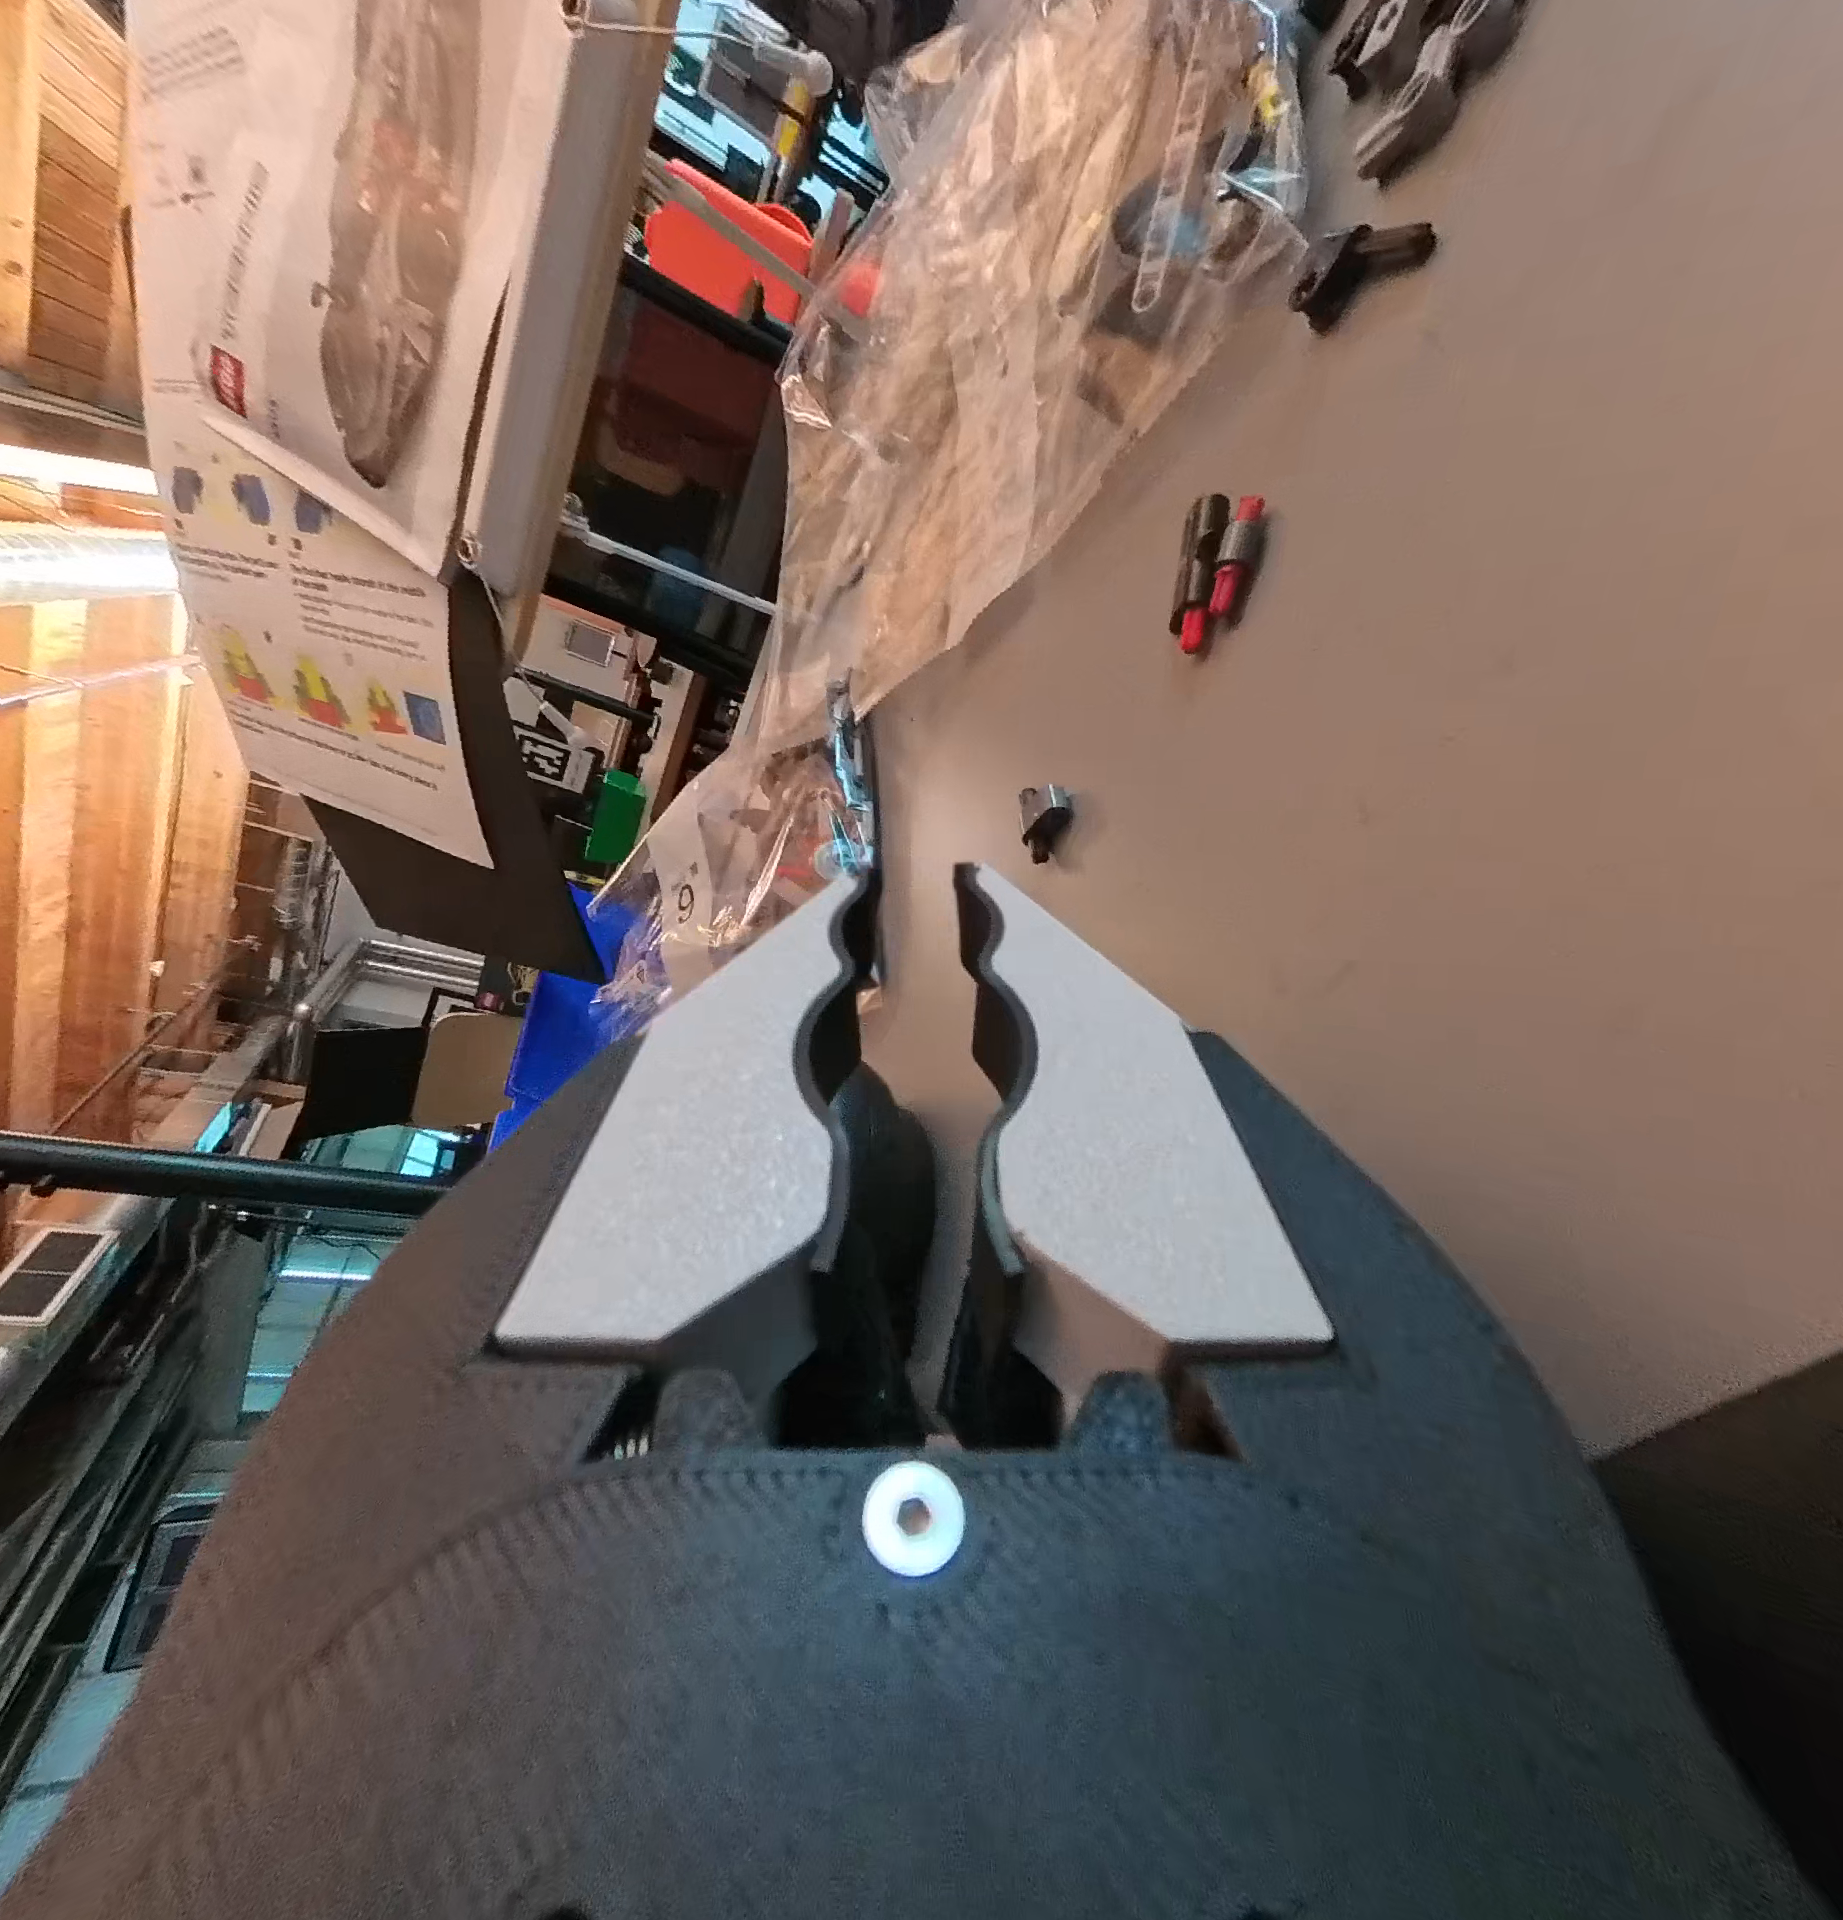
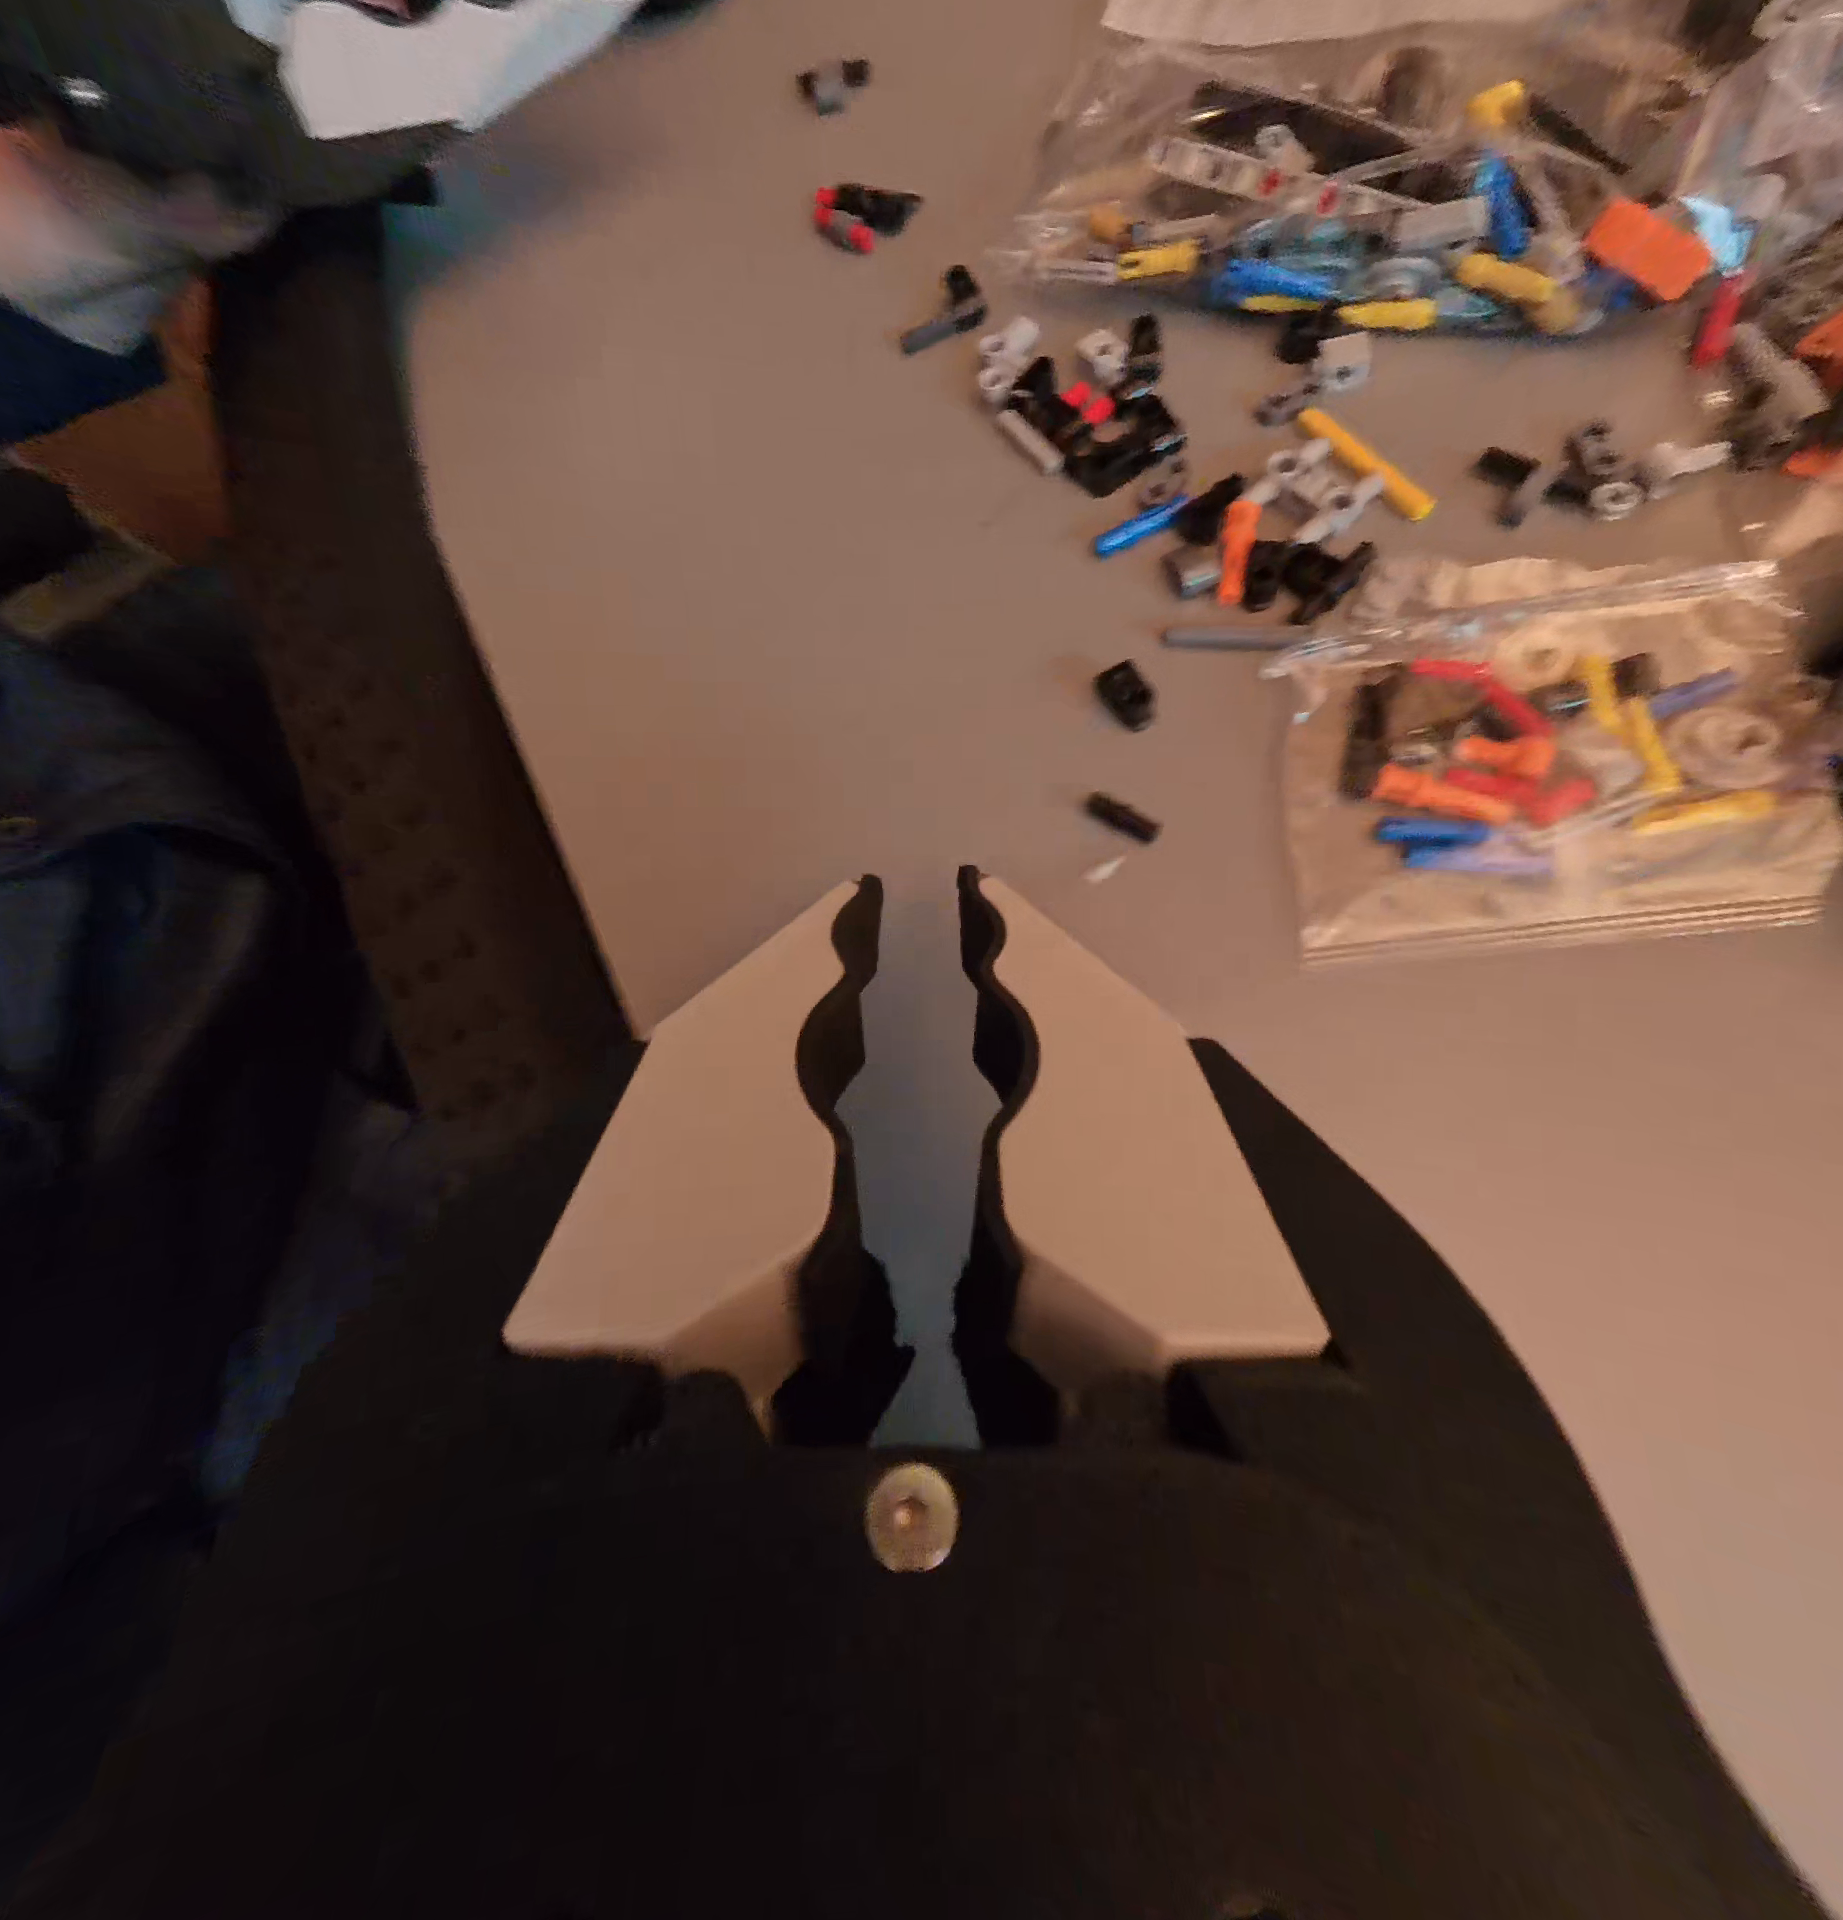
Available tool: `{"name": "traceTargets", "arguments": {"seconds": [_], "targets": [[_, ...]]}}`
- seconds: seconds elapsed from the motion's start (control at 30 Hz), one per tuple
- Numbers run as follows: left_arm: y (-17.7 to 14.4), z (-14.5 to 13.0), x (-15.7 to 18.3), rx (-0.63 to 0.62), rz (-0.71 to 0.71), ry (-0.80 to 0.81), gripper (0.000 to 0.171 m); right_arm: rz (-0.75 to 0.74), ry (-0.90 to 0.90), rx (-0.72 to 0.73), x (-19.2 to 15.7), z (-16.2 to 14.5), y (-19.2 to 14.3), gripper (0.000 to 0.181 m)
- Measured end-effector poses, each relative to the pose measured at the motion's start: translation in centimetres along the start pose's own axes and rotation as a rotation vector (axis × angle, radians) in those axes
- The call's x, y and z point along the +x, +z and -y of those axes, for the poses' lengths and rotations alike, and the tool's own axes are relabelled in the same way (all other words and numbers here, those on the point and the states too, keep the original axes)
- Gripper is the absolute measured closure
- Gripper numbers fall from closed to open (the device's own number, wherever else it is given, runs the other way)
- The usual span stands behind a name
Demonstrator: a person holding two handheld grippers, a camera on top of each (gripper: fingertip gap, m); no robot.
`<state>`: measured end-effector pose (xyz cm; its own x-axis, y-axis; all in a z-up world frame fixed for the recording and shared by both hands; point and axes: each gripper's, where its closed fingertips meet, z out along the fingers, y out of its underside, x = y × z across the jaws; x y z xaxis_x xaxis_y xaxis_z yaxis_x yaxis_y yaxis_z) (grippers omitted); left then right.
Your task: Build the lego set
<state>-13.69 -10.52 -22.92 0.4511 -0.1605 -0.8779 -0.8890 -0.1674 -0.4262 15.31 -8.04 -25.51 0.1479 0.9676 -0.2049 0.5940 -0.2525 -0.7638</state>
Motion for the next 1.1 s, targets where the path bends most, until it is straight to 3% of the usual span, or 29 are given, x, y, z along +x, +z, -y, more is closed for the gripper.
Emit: {"name": "traceTargets", "arguments": {"seconds": [0.2, 0.27, 0.5, 0.57, 0.7, 0.87, 1.0, 1.1], "targets": [[-0.2, 0.1, -0.2, 0.008, 0.017, 0.01, 0.159, 0.009, 0.036, -0.015, -2.7, -4.9, -2.0, 0.161], [-0.1, 0.1, -0.2, 0.007, 0.017, 0.007, 0.159, 0.003, 0.083, 0.031, -3.2, -6.0, -3.6, 0.149], [-0.3, 0.5, -0.3, 0.033, 0.018, -0.001, 0.159, -0.057, 0.221, 0.138, -4.2, -9.3, -7.5, 0.136], [-0.4, 0.6, -0.1, 0.041, 0.016, 0.008, 0.16, -0.1, 0.218, 0.129, -4.2, -10.8, -7.7, 0.143], [-0.2, 0.3, -0.1, 0.022, 0.01, 0.012, 0.16, -0.06, 0.402, 0.23, -4.5, -14.9, -8.1, 0.133], [-0.1, 0.2, 0.1, 0.01, 0.002, 0.014, 0.16, -0.134, 0.686, 0.256, -2.7, -23.1, -6.3, 0.1], [-0.1, 0.3, 0.1, 0.018, -0.002, 0.01, 0.16, 0.11, 0.931, 0.378, -3.3, -26.1, -2.6, 0.083], [-0.1, 0.3, 0.3, 0.018, -0.024, 0.0, 0.161, 0.424, 0.979, 0.483, -5.8, -24.9, -0.7, 0.102]]}}
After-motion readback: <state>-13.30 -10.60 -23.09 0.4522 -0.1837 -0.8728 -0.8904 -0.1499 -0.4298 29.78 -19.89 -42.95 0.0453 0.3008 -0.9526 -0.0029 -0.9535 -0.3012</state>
